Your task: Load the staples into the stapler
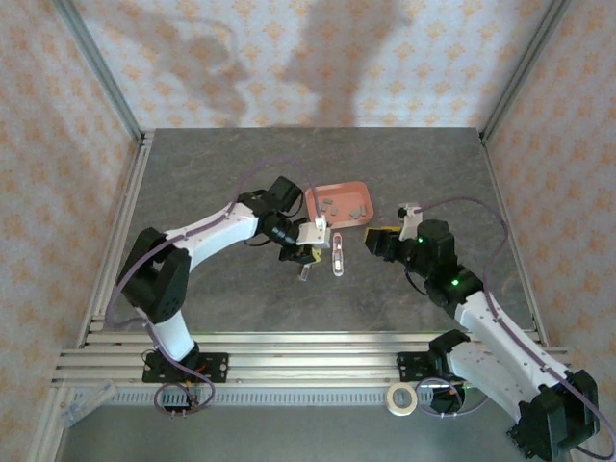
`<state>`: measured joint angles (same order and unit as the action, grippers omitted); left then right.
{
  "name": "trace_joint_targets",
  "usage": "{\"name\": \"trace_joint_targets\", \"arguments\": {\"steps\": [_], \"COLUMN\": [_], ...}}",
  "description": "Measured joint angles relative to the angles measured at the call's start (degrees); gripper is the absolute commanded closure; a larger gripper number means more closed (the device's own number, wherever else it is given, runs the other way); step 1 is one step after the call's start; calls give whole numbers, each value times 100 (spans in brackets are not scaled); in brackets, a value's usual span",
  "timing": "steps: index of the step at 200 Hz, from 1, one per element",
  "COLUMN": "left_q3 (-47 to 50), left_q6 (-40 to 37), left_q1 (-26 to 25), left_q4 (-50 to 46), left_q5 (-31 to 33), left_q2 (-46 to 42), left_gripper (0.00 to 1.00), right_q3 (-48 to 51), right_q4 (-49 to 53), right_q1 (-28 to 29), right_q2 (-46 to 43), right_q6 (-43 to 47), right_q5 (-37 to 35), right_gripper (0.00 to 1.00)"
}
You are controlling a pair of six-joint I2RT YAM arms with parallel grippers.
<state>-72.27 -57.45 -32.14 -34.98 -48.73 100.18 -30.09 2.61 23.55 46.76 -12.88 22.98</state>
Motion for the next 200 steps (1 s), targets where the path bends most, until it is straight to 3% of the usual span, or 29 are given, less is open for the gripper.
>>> {"name": "trace_joint_targets", "arguments": {"steps": [53,120,158,200], "left_q3": [116,1996,2184,2184], "left_q6": [407,2452,3171,3480], "left_q1": [4,195,254,258], "left_q4": [597,3694,4944,5622], "left_q5": [-645,-940,-1067,-1095], "left_q2": [214,90,94,337], "left_gripper": [85,85,85,85], "right_q3": [0,0,0,0], "right_q4": [-4,-9,-7,-7], "right_q1": [-26,-48,-48,-48], "right_q2": [87,166,173,173], "right_q6": [4,7,7,33], "right_q5": [66,238,299,352], "right_gripper": [50,50,50,50]}}
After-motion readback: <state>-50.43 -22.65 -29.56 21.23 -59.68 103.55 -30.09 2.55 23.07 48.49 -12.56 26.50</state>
